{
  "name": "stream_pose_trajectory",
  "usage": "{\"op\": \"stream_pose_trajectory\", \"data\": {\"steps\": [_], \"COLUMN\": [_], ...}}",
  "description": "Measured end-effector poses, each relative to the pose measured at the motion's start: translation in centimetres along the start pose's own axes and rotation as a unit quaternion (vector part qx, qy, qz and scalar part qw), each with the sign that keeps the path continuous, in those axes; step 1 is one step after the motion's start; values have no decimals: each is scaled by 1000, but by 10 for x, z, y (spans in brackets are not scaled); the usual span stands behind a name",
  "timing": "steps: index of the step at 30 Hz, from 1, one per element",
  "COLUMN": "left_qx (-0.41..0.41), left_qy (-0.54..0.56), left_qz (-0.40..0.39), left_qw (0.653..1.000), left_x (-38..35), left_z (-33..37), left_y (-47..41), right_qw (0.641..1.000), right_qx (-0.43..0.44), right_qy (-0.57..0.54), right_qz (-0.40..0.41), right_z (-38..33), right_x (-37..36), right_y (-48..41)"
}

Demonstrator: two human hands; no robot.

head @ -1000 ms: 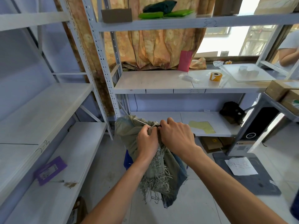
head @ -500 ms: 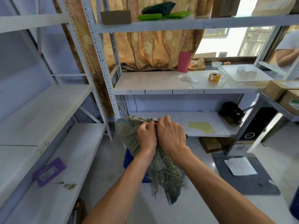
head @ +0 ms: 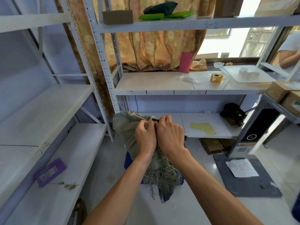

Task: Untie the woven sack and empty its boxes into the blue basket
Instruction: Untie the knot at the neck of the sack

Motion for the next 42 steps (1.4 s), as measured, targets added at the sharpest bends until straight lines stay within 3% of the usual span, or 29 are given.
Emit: {"op": "stream_pose_trajectory", "data": {"steps": [7,20,28,34,42], "left_qx": [-71,-70,-76,-72,-44], "left_qy": [44,96,77,20,-3], "left_qz": [-20,-46,-33,14,31], "left_qw": [996,992,994,997,999], "left_x": [3,9,8,14,15], "left_z": [4,8,12,5,-1], "left_y": [14,23,24,14,9], "right_qw": [994,980,987,997,999], "right_qx": [20,-47,-37,-6,4], "right_qy": [-107,-194,-157,-76,-47], "right_qz": [30,-6,27,28,13], "right_z": [0,2,0,-6,-7], "right_x": [12,20,23,24,14], "right_y": [7,11,13,12,11]}}
Point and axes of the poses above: each hand's wrist, its own y-axis away from the middle knuckle, its own x-axis out of the back of the hand, z = x × y, the point moved 8 cm from there along -y, towards the middle knuckle, and after that the axes turned 10 degrees about -y, right-handed, at the moved point
